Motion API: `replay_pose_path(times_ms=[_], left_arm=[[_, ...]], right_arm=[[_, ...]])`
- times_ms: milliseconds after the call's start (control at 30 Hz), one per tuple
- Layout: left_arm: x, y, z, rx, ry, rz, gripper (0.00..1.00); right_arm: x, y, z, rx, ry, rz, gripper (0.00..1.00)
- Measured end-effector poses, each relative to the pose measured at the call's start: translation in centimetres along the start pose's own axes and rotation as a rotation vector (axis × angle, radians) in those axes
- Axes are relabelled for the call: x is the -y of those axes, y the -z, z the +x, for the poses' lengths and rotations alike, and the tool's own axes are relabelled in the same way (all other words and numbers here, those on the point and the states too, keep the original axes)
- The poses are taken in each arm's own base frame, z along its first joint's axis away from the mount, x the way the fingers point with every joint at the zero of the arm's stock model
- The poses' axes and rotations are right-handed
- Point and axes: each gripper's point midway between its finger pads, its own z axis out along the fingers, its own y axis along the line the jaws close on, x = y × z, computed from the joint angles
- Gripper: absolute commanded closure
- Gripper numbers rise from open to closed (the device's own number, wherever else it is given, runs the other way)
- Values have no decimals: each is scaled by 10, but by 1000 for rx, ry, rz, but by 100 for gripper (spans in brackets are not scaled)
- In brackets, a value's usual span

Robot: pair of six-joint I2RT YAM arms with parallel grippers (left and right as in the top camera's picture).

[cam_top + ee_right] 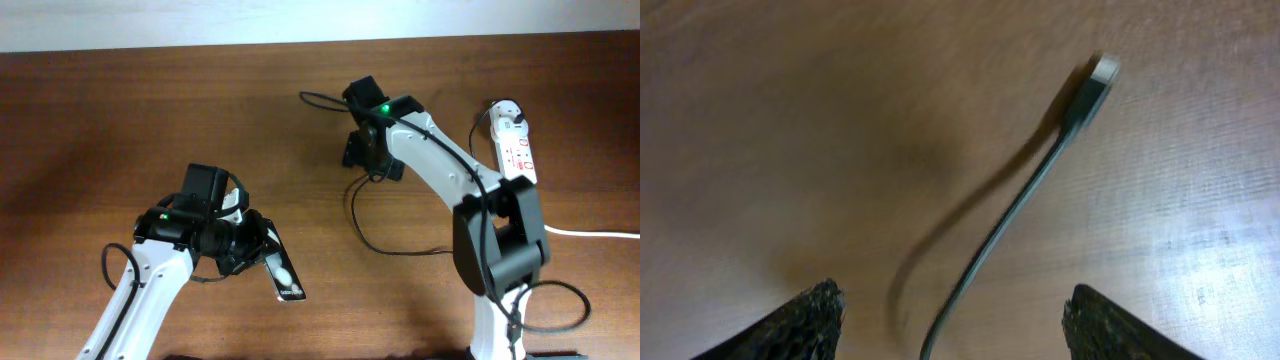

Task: Plug charger to phone and switch on socket
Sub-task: 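Move the right gripper to the black charger cable and grasp it, then bring the cable's USB-C plug to the phone's bottom port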

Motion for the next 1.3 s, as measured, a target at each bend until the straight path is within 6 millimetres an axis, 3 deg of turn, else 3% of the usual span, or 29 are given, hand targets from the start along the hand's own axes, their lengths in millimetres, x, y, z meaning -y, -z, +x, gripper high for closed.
replay_pose_path(times_ms=[100, 167, 267, 433, 533, 567, 733, 833, 867, 967, 1100, 1200, 1300], left_arm=[[0, 0, 0, 0, 0, 0, 100], [0, 0, 0, 0, 0, 0, 100], [0, 0, 0, 0, 0, 0, 100], [0, 0, 0, -2, 0, 2, 100], [1, 0, 1, -3, 0, 4, 100], [1, 0, 1, -3, 0, 4, 100], [1, 0, 1, -3, 0, 4, 100], [4, 0, -2, 4, -25, 20, 100], [18, 0, -7, 19, -87, 81, 100], [65, 10, -15, 46, -263, 303, 100], [126, 36, -15, 56, -490, 603, 100], [145, 39, -20, 32, -522, 705, 100], [168, 45, -40, 69, -499, 794, 100]], right_arm=[[13, -28, -8, -14, -54, 36, 39], [21, -44, -8, -32, -70, 64, 52], [23, -46, -11, -26, -82, 69, 70], [21, -45, -7, -46, -61, 60, 71], [23, -45, -4, -57, -51, 68, 86], [23, -45, -3, -60, -48, 68, 96], [24, -35, 17, -181, 29, 68, 96], [0, 9, 28, -268, 211, -92, 96], [-5, 28, 36, -292, 258, -152, 96], [-10, 116, 56, -264, 396, -320, 96], [13, 235, 91, -100, 520, -464, 96], [37, 286, 124, -13, 572, -518, 96], [41, 302, 148, 38, 622, -560, 96]])
